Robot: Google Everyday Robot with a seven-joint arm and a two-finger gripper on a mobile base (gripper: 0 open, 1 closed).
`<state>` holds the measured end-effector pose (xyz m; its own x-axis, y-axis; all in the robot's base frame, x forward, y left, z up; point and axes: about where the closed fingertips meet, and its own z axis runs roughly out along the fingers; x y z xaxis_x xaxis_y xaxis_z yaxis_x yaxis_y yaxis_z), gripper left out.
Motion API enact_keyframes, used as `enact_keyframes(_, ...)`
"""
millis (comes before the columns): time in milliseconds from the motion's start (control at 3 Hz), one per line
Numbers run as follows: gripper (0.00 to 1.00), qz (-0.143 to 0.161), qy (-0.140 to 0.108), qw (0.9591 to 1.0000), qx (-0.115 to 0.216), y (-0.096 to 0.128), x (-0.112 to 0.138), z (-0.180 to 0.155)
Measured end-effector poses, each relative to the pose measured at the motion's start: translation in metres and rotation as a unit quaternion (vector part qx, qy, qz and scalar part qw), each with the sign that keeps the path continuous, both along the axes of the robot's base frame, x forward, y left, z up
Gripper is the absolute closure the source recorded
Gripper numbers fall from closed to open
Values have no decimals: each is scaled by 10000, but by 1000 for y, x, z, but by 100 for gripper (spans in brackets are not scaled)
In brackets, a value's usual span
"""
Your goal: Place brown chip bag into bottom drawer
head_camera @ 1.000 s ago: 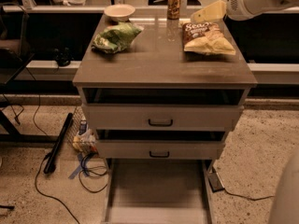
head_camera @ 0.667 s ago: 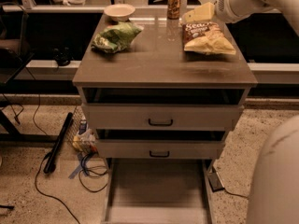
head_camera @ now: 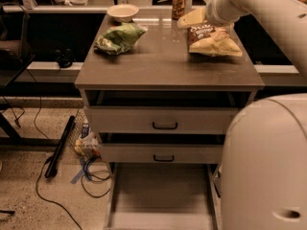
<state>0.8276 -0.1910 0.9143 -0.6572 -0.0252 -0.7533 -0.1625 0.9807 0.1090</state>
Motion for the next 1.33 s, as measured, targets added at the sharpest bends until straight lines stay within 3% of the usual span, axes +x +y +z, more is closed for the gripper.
enact_keyframes(667, 0, -365, 391, 9982, -277, 0, 17, -46)
enact_keyframes(1000, 14, -420, 583, 9969, -308, -4, 14, -66)
enact_keyframes(1333, 37, -395, 640, 9969, -246, -7, 8, -73)
